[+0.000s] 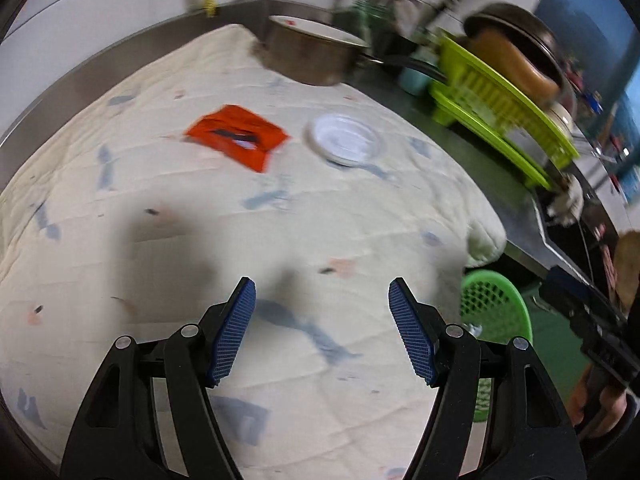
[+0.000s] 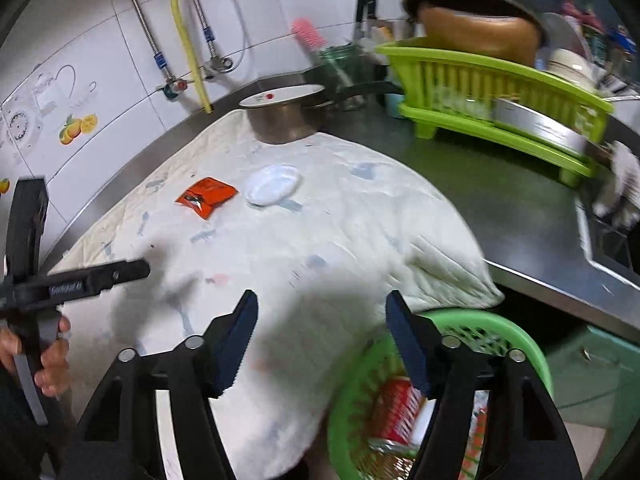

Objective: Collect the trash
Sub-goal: 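Grasp the white plastic lid with the right gripper while the left gripper grasps the orange wrapper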

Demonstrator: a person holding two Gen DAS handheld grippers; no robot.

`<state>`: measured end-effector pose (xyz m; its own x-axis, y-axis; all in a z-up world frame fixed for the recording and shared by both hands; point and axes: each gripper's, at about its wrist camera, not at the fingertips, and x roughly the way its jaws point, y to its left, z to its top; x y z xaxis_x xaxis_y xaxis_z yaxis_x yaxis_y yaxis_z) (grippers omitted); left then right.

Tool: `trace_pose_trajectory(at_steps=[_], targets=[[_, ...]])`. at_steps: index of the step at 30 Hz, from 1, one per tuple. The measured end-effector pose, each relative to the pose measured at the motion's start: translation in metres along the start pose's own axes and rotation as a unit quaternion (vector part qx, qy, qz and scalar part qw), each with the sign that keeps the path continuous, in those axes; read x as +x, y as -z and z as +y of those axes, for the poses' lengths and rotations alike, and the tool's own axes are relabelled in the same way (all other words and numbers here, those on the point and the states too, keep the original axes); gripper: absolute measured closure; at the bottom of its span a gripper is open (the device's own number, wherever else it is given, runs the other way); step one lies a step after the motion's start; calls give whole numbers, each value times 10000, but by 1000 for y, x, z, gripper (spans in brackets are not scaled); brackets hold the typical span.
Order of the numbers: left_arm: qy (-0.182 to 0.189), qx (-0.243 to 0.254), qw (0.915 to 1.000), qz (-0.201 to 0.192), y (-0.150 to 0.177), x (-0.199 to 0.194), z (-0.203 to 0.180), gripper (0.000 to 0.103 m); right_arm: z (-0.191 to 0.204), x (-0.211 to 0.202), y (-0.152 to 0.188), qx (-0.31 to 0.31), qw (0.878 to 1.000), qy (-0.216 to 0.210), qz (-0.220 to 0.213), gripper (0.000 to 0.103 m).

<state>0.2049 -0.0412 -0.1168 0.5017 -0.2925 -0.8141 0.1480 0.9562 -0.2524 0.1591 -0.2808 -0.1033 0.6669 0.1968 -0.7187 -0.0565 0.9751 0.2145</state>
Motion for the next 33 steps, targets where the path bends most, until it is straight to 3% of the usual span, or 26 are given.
trace_pose_trajectory(at_steps=[8,16,21,29,33], targets=[[-169,-373,9991,-112,-9,-5,43,36,23,66,-58,-86,9997,-188,157,59],[-191,-649,9976,-178,-20,-4,72,39,30,138,-98,-119,9990,-61,432,71],[-170,-765,9967,-187,-27,-1,85,46,28,178,-114,-10,9983,32,579,72],[-71,-1040,9944,-193,-46,9,98,47,26,221,-129,34,9970,149,762,72],[-55,-1143,9932,-214,-61,18,97,48,22,233,-131,130,9965,123,817,78]])
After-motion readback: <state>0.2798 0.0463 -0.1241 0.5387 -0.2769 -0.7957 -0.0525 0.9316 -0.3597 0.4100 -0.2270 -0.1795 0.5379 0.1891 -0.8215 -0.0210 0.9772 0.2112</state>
